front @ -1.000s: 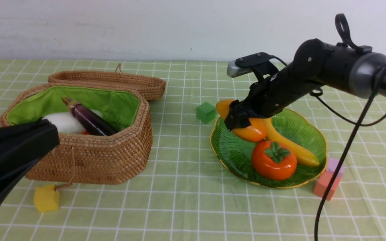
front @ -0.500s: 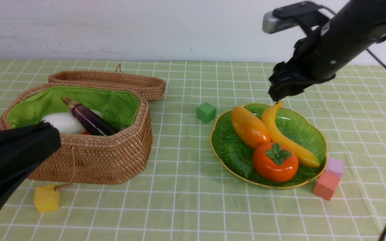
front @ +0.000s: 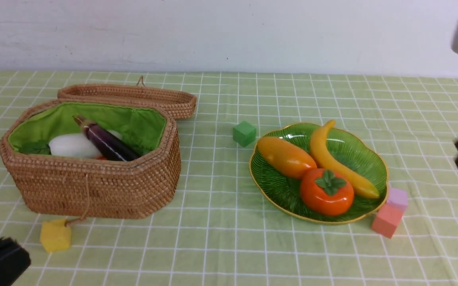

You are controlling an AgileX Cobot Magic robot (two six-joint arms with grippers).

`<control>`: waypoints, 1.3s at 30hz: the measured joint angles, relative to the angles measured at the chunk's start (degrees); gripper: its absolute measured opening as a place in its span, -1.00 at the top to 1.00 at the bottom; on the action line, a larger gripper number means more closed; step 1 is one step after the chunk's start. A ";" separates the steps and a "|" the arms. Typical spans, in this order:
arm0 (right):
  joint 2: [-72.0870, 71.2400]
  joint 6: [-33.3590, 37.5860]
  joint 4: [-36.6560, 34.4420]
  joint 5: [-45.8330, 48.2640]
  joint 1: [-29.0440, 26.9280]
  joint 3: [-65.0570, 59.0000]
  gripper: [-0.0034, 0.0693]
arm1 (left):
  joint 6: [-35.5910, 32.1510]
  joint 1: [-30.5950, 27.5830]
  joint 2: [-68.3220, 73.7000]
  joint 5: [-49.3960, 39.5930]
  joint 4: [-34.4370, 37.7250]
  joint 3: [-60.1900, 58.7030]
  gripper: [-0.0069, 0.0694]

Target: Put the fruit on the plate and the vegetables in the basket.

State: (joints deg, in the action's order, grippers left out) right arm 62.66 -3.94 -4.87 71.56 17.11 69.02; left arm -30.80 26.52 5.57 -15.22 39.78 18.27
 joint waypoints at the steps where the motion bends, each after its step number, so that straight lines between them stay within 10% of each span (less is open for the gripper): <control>1: -1.33 -0.54 0.00 -0.01 0.00 -0.72 0.90 | 0.20 0.00 -0.32 0.26 0.00 -0.27 0.78; 12: -28.59 -10.22 0.60 -8.68 0.00 -30.78 0.86 | 2.34 0.00 -3.78 3.91 0.00 -9.70 0.77; 30: -35.41 -11.41 4.06 -13.34 -0.35 -35.15 0.83 | 2.44 0.00 -3.78 3.19 0.00 -11.10 0.71; 39: -57.15 0.62 0.45 -46.08 -17.20 -63.99 0.96 | 2.44 0.00 -3.78 3.19 0.00 -11.10 0.68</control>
State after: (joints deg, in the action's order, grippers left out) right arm 5.51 -3.31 -4.42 25.48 -0.09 5.03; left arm -28.36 26.52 1.79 -12.02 39.78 7.17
